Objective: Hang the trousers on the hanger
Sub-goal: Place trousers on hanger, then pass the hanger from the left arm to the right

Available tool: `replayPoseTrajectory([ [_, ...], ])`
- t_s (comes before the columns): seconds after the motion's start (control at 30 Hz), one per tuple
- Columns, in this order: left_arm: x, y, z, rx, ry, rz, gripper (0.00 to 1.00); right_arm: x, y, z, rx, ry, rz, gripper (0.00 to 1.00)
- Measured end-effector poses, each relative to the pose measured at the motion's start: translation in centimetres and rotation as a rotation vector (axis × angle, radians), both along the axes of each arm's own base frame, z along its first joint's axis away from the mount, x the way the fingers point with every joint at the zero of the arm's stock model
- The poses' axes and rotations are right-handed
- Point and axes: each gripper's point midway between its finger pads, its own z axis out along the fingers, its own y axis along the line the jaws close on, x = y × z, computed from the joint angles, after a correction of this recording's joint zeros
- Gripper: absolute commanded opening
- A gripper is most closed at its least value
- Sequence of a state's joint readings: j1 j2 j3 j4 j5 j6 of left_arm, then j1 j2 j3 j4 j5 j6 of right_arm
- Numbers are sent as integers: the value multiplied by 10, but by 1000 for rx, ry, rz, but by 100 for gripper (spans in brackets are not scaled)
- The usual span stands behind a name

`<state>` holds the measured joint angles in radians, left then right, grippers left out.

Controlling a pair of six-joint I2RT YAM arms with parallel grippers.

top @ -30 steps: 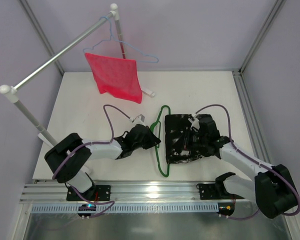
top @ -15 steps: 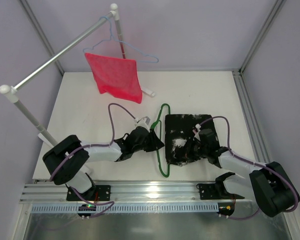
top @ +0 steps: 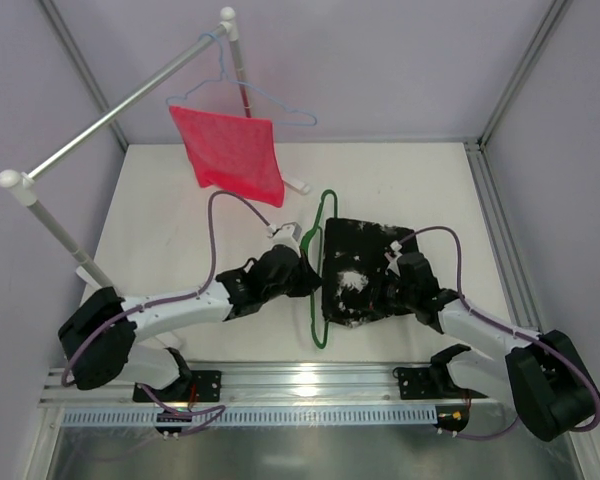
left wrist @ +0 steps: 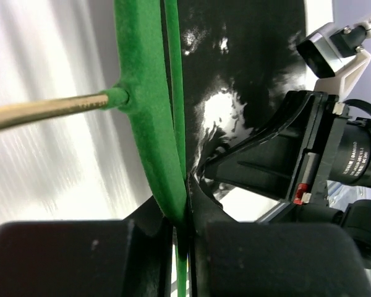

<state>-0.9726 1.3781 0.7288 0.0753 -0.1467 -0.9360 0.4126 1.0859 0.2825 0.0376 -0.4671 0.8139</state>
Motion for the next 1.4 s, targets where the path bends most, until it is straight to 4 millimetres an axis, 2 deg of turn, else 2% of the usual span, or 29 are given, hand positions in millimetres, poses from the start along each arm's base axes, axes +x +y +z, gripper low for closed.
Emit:
replayPoseTrajectory([
  [0.07, 4, 1, 21, 21, -24, 1, 0, 4, 4, 16, -5, -24, 19, 22],
  [0.23, 10, 4, 81, 34, -92, -3, 0, 25, 16, 70, 13, -158, 40, 23],
  [0.37, 13, 9, 125, 72, -123, -13, 0, 31, 30, 78, 13, -162, 67, 23],
  [0.43, 14, 14, 143, 104, -129, -15, 0, 25, 45, 76, 5, -142, 104, 23],
  [0.57, 13, 36, 166, 186, -120, 12, 0, 16, 78, 84, 6, -142, 186, 25],
  [0.67, 15, 54, 166, 243, -112, 42, 0, 12, 99, 97, 18, -165, 232, 30],
  [0.73, 14, 66, 160, 287, -97, 57, 0, 12, 105, 104, 23, -185, 242, 37],
  [0.9, 9, 83, 150, 345, -81, 68, 0, 10, 102, 117, -7, -252, 247, 49],
  [1.0, 5, 90, 144, 349, -72, 80, 0, -4, 104, 142, 20, -349, 283, 54],
  [1.1, 4, 92, 138, 356, -58, 89, 0, -28, 117, 170, 90, -455, 353, 54],
  [1.17, 4, 92, 135, 357, -52, 96, 0, -42, 128, 181, 127, -495, 397, 57],
  [1.27, 6, 90, 134, 348, -44, 106, 0, -54, 143, 183, 145, -517, 430, 59],
  [1.4, 7, 86, 133, 332, -35, 119, 0, -55, 160, 174, 134, -521, 428, 59],
])
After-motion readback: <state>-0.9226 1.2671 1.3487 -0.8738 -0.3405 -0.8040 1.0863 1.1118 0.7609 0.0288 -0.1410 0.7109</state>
